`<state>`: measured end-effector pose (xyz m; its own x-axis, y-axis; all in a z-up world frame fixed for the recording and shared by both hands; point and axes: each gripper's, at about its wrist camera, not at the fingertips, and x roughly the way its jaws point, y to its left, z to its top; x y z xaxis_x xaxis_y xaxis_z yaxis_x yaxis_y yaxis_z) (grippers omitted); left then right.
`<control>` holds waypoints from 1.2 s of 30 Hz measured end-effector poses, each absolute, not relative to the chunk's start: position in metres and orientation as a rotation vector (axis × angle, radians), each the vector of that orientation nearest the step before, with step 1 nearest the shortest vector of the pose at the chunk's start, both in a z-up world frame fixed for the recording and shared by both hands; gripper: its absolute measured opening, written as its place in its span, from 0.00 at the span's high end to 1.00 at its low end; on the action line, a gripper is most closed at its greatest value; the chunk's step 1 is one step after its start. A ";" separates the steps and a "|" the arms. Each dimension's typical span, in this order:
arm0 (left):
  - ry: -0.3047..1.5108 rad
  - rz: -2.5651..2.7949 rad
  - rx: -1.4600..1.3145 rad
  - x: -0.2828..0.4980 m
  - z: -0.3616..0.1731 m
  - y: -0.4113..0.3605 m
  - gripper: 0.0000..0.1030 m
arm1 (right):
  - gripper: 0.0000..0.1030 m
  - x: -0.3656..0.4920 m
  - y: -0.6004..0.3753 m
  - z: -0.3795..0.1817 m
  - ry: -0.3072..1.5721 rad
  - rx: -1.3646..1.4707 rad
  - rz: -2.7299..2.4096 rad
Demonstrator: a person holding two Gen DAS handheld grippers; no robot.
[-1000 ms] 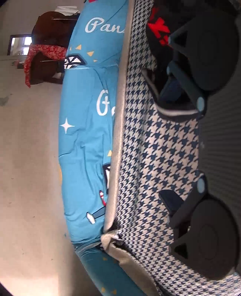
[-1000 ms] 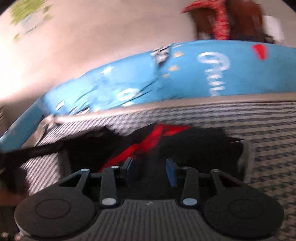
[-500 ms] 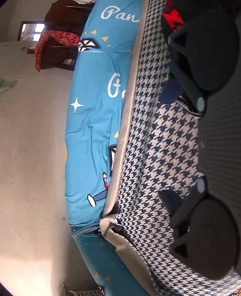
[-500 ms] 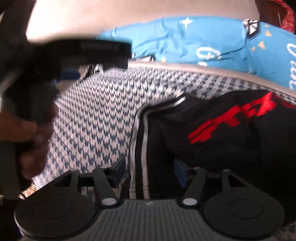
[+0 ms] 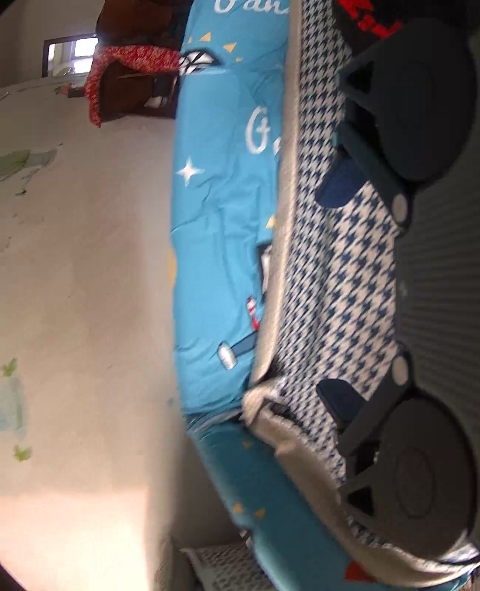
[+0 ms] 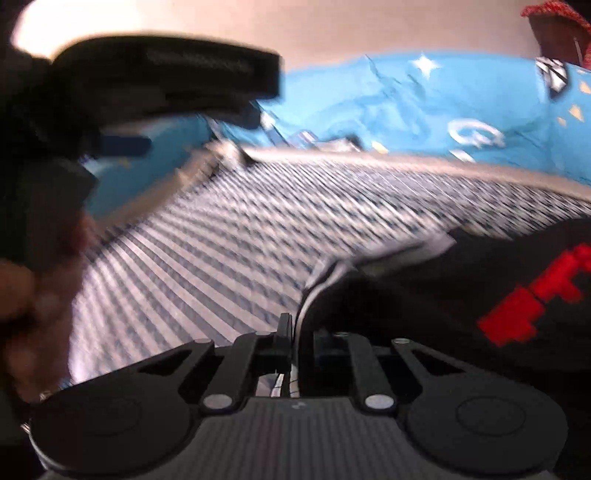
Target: Fold clothes
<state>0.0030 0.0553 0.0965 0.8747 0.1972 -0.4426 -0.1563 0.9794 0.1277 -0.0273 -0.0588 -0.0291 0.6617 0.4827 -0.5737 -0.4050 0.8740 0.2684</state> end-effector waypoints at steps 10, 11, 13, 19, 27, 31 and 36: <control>0.484 0.190 0.064 0.008 0.103 0.065 0.00 | 0.54 -0.036 -0.049 -0.014 0.727 -0.015 0.480; 0.487 0.178 0.067 0.008 0.102 0.062 0.00 | 0.54 -0.037 -0.060 -0.007 0.720 0.002 0.470; 0.498 0.153 0.070 0.008 0.100 0.056 0.00 | 0.53 -0.038 -0.082 0.006 0.710 0.040 0.452; 0.600 -0.016 -0.014 0.011 0.086 0.034 0.00 | 0.49 -0.041 -0.157 0.041 0.651 0.089 0.270; 0.757 -0.201 -0.096 0.012 0.054 -0.016 0.00 | 0.49 -0.040 -0.256 0.049 0.636 0.187 -0.071; 0.777 -0.241 -0.059 0.008 0.043 -0.042 0.00 | 0.48 -0.041 -0.295 0.047 0.645 0.247 -0.223; 0.804 -0.288 -0.006 0.007 0.028 -0.071 0.00 | 0.37 -0.039 -0.324 0.030 0.753 0.372 -0.289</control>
